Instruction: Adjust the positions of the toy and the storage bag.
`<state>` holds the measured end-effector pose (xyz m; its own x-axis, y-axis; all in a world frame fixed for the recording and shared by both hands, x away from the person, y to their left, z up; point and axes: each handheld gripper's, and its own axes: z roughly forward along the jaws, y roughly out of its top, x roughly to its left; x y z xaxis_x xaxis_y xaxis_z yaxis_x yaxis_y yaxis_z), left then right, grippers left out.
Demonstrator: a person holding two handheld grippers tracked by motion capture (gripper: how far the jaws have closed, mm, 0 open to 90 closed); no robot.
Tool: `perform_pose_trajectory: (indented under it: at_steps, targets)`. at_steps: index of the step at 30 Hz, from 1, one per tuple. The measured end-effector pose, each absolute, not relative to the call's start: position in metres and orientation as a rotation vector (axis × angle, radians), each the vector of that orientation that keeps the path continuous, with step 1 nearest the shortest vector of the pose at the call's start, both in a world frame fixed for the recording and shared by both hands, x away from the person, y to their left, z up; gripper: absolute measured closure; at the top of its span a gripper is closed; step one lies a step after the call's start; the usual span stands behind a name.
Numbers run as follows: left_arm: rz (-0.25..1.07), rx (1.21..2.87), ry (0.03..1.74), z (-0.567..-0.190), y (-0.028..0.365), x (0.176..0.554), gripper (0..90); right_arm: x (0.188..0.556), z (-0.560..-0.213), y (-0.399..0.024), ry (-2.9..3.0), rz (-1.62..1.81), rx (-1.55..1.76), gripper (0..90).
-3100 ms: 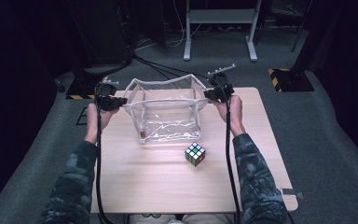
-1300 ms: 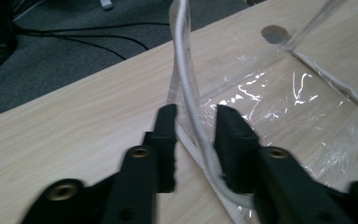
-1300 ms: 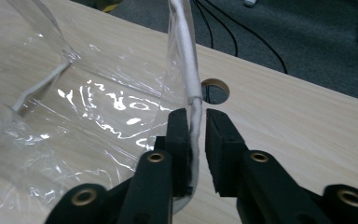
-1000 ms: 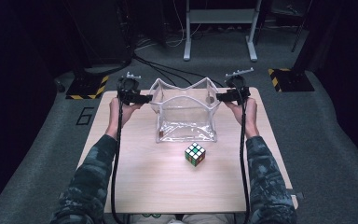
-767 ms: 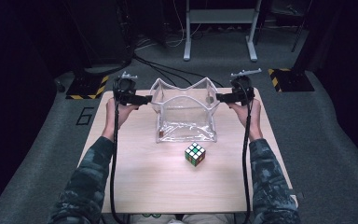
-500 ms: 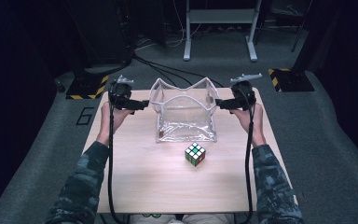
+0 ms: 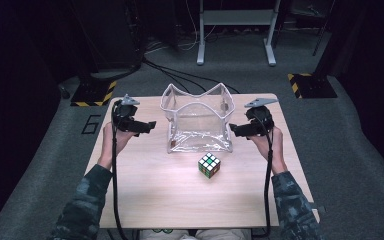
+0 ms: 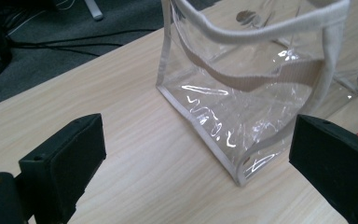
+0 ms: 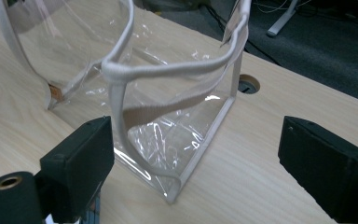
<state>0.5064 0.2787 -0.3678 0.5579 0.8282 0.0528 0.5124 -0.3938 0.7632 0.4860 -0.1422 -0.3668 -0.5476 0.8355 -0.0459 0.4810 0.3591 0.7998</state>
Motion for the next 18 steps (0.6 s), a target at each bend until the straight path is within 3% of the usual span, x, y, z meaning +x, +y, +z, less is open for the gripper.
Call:
perform_pose_trajectory:
  at_steps: [18]
  targets:
    - [0.447, 2.113, 1.079, -0.437, 0.297, 0.481, 0.1, 0.446, -0.429, -0.160, 2.178, 1.038, 1.212, 6.8]
